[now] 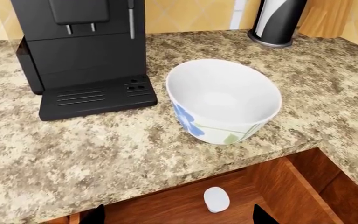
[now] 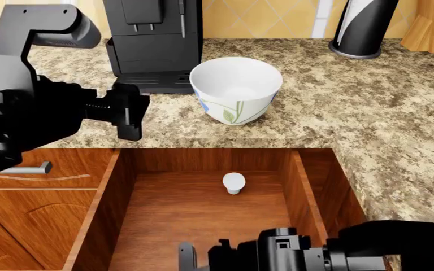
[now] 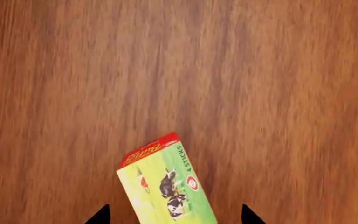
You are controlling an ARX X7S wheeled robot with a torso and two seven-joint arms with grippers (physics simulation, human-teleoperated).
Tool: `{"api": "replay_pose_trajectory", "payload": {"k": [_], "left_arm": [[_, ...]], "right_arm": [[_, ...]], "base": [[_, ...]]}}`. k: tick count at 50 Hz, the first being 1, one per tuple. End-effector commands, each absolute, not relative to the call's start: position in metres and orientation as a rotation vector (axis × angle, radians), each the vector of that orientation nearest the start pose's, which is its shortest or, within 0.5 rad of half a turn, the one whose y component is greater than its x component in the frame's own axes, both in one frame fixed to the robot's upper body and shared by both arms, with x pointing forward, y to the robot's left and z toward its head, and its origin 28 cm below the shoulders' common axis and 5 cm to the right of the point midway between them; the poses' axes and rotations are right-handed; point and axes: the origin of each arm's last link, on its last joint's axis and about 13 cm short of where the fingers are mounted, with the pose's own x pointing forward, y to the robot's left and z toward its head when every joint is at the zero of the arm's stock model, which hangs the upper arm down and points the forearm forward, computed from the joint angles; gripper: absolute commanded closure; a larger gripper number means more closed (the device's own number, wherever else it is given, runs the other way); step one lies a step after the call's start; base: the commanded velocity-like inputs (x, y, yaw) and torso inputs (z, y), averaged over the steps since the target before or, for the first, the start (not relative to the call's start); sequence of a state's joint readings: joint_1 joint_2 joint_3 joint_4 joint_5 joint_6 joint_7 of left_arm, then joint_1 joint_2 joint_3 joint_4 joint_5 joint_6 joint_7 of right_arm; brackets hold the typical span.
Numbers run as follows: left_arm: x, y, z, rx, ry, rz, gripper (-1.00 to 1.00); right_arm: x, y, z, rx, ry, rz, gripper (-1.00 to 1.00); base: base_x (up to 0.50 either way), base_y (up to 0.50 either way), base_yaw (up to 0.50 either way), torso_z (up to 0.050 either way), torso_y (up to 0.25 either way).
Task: Place the bar in the bowl and close the drawer.
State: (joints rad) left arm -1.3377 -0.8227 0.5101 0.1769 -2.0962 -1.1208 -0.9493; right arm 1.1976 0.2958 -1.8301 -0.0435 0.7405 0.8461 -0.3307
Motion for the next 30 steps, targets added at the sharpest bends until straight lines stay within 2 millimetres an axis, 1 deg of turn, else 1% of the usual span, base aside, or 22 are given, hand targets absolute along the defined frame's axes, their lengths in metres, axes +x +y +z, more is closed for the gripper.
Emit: {"api": "replay_pose_trajectory", "payload": {"k": [1, 30], "left_arm": [[0.234, 0.257, 0.326, -0.023, 0.369, -0.343, -1.0], [0.234, 0.258, 0.324, -0.027, 0.375, -0.34, -1.0]], "right_arm": [[0.264, -0.029, 0.072, -1.095, 0.848, 1.403, -1.0], [0.26, -0.032, 0.043, -1.116, 0.894, 1.429, -1.0]], "base": [[0.0, 0.0, 0.0, 0.0, 0.0], [0.0, 0.0, 0.0, 0.0, 0.0]]}}
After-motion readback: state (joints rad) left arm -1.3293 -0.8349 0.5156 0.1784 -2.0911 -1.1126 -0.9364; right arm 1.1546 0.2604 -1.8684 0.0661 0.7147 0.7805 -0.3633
